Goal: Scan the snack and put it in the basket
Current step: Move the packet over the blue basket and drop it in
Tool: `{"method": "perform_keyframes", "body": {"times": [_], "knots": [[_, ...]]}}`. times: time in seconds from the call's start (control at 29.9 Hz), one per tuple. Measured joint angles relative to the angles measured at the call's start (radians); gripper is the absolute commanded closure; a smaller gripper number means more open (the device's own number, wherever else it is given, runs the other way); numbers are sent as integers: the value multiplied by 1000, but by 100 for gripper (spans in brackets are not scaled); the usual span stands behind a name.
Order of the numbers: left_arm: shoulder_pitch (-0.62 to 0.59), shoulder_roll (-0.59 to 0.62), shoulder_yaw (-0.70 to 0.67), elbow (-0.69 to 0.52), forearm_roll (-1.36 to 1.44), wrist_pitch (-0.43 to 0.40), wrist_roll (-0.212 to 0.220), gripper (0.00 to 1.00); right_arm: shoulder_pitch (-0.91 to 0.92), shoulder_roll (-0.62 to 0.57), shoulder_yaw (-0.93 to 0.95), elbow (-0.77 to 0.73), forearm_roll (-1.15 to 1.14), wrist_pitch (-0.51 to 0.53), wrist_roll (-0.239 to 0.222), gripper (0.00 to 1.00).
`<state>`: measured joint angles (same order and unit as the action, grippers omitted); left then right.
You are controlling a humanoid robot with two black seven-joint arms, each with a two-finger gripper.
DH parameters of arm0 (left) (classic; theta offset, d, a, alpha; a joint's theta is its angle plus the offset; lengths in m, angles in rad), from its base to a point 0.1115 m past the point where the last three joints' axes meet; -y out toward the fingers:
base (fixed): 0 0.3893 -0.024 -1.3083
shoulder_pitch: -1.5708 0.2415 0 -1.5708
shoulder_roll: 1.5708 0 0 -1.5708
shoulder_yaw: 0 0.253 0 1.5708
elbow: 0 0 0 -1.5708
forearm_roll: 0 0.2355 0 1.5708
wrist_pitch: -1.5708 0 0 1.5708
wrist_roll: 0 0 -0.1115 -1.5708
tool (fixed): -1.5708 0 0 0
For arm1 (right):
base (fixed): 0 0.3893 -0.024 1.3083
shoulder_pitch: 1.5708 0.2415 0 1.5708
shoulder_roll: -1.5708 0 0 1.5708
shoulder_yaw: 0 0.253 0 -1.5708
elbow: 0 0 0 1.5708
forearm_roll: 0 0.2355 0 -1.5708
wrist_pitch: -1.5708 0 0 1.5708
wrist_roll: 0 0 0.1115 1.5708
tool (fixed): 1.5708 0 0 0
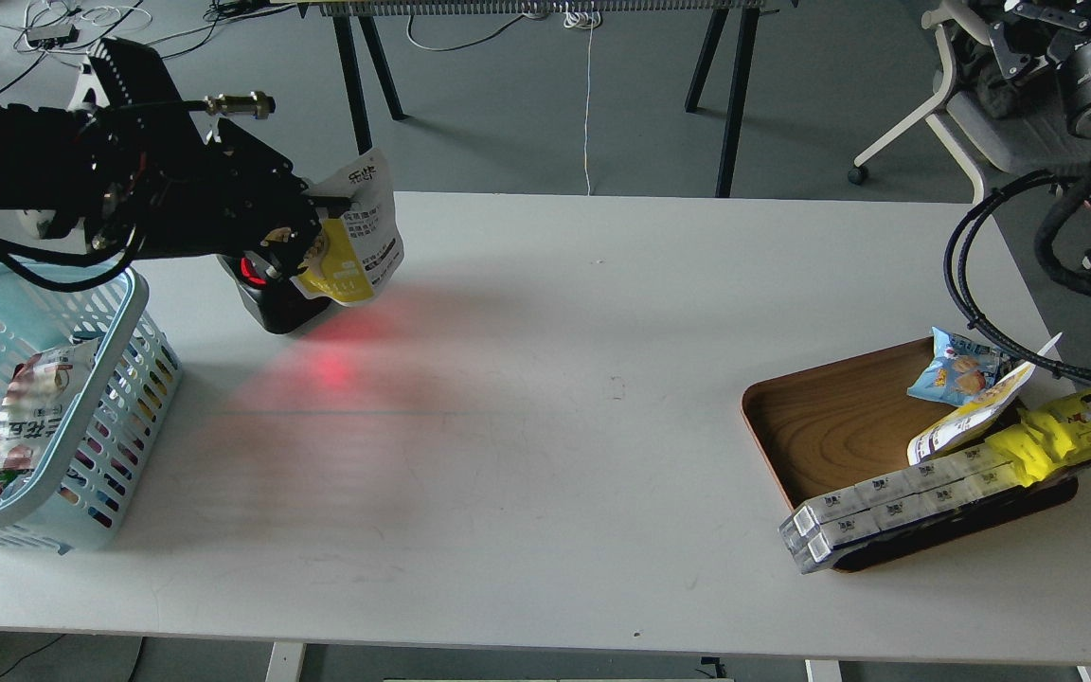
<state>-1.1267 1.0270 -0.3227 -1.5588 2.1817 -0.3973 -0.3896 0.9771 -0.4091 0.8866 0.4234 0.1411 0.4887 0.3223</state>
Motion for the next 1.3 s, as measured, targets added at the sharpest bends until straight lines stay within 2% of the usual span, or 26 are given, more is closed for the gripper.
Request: {"method": "perform_keyframes", "body": {"times": [0.2,0.3,0.53,0.77,0.84,1.04,1.2,1.3], "knots": [[6,17,3,-5,0,3,-5,99,0,1,0,0,0,0,1,1],[7,63,3,-7,0,15,-28,99,0,1,4,0,0,0,1,1],[8,254,2,-34,0,136,-88,99,-1,0,6,0,0,0,1,1],[18,462,37,-32,0,237,-99,99,-2,4,8,0,0,0,1,1],[20,524,72,-27,0,283,-99,99,-2,4,8,0,0,0,1,1],[21,681,261,-2,-12,503,-99,99,-2,2,7,0,0,0,1,1],[21,716,454,63,-13,687,-99,99,-2,2,6,0,0,0,1,1],[21,718,525,82,-13,752,-99,99,-2,4,6,0,0,0,1,1]]}}
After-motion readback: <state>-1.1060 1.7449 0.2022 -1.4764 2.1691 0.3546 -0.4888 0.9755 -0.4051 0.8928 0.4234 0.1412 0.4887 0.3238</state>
